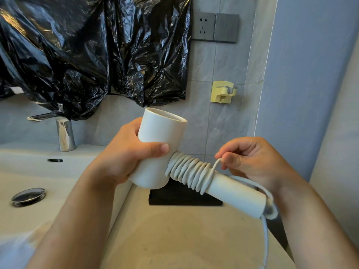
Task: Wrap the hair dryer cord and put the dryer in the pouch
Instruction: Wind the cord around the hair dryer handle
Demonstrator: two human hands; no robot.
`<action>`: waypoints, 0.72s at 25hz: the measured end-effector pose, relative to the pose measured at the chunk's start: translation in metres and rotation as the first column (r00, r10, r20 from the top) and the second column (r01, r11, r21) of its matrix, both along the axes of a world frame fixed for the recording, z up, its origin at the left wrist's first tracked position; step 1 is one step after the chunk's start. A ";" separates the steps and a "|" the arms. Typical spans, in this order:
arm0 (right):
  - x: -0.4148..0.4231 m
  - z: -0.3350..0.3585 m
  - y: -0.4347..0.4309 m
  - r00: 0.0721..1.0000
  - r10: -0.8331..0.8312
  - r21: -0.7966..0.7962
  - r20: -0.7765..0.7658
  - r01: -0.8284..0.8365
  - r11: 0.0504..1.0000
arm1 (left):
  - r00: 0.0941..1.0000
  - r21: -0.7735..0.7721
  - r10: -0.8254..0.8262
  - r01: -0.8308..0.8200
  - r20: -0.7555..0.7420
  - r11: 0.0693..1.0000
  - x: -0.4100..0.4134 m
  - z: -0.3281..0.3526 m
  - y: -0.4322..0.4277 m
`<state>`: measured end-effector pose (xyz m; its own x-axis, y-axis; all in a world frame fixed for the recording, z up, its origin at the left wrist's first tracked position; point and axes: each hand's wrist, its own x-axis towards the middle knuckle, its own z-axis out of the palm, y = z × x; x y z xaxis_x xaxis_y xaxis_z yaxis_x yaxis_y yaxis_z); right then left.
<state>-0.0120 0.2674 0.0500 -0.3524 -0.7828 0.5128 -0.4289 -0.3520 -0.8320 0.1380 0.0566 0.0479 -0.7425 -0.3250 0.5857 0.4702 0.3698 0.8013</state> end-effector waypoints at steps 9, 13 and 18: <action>-0.005 -0.016 -0.019 0.981 0.027 -0.113 0.192 -0.005 0.994 | 0.993 0.211 -0.075 0.093 -0.090 0.973 -0.018 -0.007 0.006; -0.003 -0.020 -0.028 0.968 -0.115 -0.033 0.224 0.126 0.992 | 0.982 0.385 0.141 -0.082 -0.128 0.919 -0.022 -0.006 0.007; 0.005 -0.018 -0.035 0.950 -0.312 0.106 0.023 0.308 0.945 | 0.905 0.391 0.409 -0.336 -0.118 0.857 -0.027 -0.004 0.016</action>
<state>-0.0066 0.2328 0.0317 -0.6041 -0.6779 0.4190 -0.4705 -0.1211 -0.8741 0.1110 0.0731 0.0434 -0.4099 -0.7659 0.4953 0.5109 0.2570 0.8203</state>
